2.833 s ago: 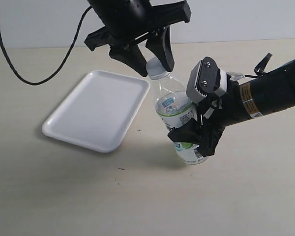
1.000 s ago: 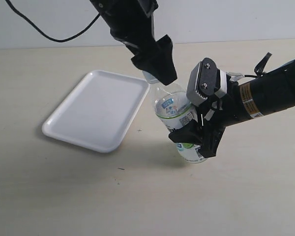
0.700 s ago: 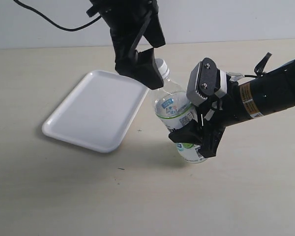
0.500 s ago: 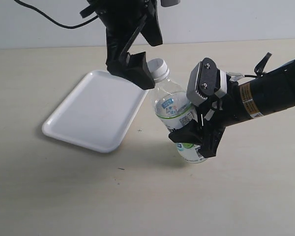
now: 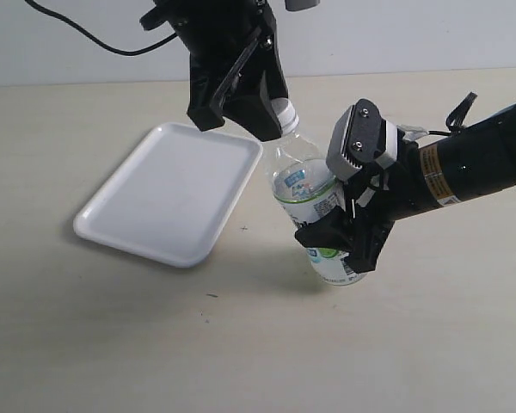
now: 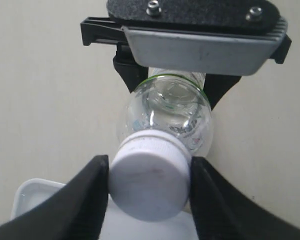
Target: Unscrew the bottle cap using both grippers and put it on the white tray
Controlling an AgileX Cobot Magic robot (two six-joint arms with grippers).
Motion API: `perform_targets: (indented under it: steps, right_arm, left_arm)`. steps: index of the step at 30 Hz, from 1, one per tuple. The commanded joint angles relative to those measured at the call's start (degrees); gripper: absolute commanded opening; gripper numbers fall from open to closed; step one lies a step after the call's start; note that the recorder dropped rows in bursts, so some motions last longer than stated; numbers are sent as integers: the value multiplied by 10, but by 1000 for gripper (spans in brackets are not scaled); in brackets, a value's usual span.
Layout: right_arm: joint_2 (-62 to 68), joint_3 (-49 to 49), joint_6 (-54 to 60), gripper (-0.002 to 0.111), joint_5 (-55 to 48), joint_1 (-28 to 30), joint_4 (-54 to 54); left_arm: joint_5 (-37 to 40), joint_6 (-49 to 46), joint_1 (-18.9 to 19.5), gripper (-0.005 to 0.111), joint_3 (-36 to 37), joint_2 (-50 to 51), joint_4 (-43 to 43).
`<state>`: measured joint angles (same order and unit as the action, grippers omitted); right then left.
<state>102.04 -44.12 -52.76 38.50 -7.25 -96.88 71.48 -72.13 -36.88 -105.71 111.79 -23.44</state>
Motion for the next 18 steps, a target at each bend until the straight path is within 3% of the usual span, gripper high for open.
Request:
perform_targets:
  steps: [1, 4, 8, 18]
  right_arm:
    - [0, 2, 9, 0, 4, -1, -17]
    - [0, 2, 9, 0, 4, -1, -17]
    - [0, 2, 8, 0, 4, -1, -17]
    - [0, 2, 8, 0, 6, -1, -17]
  left_arm:
    - [-15, 0, 2, 21, -4, -1, -9]
    - [-15, 0, 2, 0, -4, -1, -9]
    - [-15, 19, 2, 0, -4, -1, -9]
    - [-15, 384, 2, 0, -4, -1, -11]
